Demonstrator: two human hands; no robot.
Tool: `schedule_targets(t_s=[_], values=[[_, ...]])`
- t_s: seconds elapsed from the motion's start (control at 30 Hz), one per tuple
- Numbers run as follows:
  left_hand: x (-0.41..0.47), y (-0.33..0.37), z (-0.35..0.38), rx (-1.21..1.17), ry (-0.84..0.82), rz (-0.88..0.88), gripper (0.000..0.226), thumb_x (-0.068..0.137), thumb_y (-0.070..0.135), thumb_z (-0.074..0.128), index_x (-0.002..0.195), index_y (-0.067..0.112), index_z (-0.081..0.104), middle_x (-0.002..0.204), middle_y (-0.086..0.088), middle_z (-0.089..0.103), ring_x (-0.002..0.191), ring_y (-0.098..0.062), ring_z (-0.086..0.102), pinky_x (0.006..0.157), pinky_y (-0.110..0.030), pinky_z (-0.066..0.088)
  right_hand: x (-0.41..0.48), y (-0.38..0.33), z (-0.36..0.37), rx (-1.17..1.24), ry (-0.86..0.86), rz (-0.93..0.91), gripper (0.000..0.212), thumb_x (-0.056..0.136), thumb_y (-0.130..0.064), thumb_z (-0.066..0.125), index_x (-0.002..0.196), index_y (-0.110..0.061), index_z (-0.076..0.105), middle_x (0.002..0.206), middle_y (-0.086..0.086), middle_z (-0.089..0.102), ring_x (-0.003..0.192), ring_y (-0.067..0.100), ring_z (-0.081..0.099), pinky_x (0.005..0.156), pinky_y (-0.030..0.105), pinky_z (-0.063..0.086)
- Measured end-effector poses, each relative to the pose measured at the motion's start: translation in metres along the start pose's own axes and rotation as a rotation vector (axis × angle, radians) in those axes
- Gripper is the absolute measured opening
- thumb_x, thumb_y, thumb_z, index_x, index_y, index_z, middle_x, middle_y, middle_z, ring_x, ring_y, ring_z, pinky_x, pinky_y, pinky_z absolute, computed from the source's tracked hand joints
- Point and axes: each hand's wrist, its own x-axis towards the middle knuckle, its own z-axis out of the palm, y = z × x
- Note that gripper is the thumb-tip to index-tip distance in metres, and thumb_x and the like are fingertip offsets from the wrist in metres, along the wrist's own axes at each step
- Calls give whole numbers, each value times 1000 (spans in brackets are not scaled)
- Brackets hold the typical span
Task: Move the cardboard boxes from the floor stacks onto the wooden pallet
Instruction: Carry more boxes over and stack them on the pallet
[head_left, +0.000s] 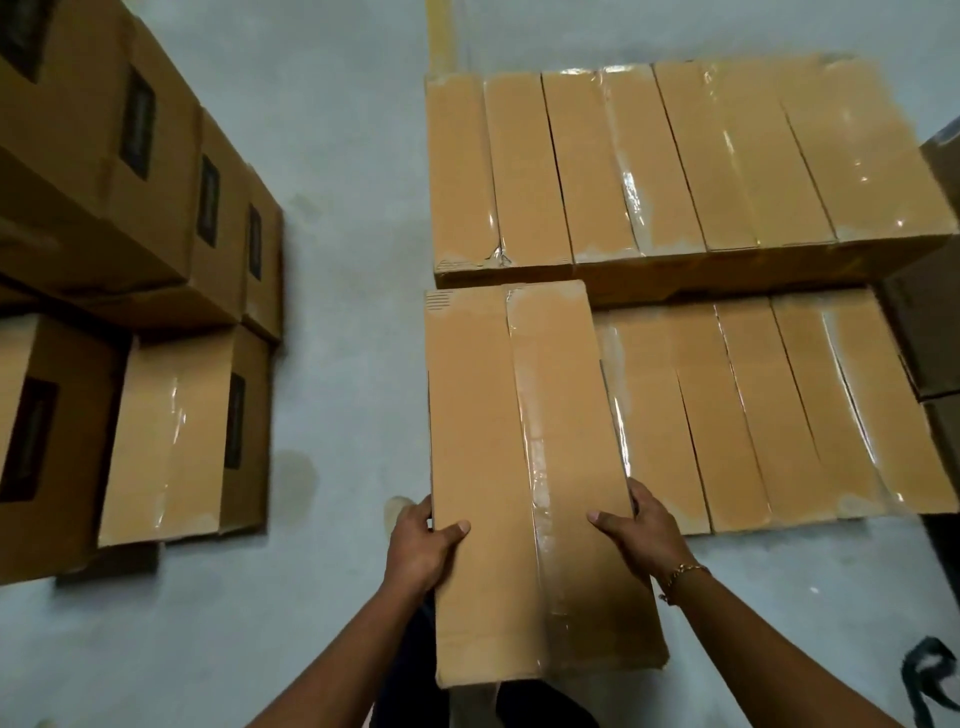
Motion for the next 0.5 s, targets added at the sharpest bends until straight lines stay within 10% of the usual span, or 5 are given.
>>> schedule_targets(t_s=[0.5], values=[[97, -6, 25, 15, -8, -54, 58, 92, 27, 74, 146, 25, 52, 123, 2, 50, 112, -23, 57, 98, -36, 46, 93, 4, 15, -31, 21, -42, 59, 85, -25, 82, 138, -21, 56, 120, -5, 66, 108, 19, 63, 95, 34, 51]])
